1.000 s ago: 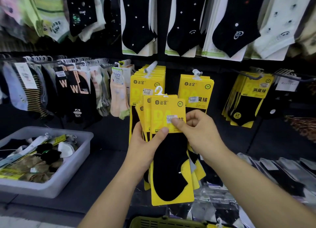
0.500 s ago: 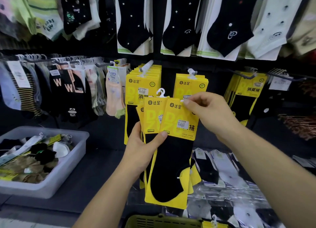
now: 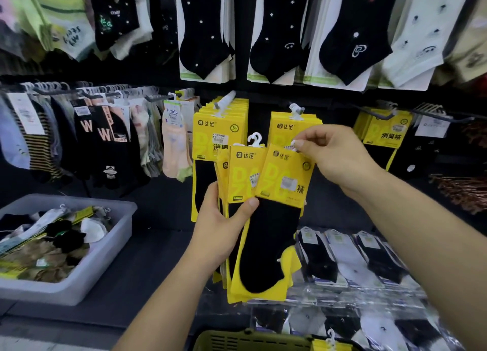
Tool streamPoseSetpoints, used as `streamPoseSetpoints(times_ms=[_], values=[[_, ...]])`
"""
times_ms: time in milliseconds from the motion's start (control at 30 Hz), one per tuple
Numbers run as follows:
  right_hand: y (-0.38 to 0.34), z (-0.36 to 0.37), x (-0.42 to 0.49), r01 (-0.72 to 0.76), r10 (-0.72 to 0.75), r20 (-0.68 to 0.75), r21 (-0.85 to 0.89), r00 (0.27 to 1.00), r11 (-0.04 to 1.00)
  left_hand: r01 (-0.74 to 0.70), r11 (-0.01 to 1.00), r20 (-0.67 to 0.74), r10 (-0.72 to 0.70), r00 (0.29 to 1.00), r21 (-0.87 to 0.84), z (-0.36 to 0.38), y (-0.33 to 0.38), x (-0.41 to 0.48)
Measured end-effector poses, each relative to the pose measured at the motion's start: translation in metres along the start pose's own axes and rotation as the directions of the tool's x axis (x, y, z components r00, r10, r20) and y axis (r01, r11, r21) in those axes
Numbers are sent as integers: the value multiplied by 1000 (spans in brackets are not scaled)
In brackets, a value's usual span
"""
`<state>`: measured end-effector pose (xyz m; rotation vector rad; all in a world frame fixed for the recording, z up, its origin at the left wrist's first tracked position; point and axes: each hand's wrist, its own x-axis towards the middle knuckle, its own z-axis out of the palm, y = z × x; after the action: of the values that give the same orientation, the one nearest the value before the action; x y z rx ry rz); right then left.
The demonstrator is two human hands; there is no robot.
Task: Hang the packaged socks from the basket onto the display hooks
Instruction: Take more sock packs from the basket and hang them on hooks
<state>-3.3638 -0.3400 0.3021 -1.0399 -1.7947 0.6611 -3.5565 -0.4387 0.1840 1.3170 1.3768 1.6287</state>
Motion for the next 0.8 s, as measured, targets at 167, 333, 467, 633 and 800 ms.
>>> streamPoseSetpoints(times_ms=[167,333,467,633,800], values=[[-5,-14,25,41,-34,-254,22,967,999,-21,1000,-40,20,999,-20,-9,0,4],[-12,-11,45,88,-91,-279,-25,956,996,-16,1000,-42,17,999,17,-22,3,7],[-11,0,53,93,-113,-263,-90,958,992,-5,999,-37,4,999,-39,-28,5,6],[-8,3,53,92,-137,-279,-167,951,982,58,991,26,-55,998,-117,-33,7,7],[-10,5,54,96,-153,-287,-203,946,975,87,986,72,-77,994,-139,-32,6,6]])
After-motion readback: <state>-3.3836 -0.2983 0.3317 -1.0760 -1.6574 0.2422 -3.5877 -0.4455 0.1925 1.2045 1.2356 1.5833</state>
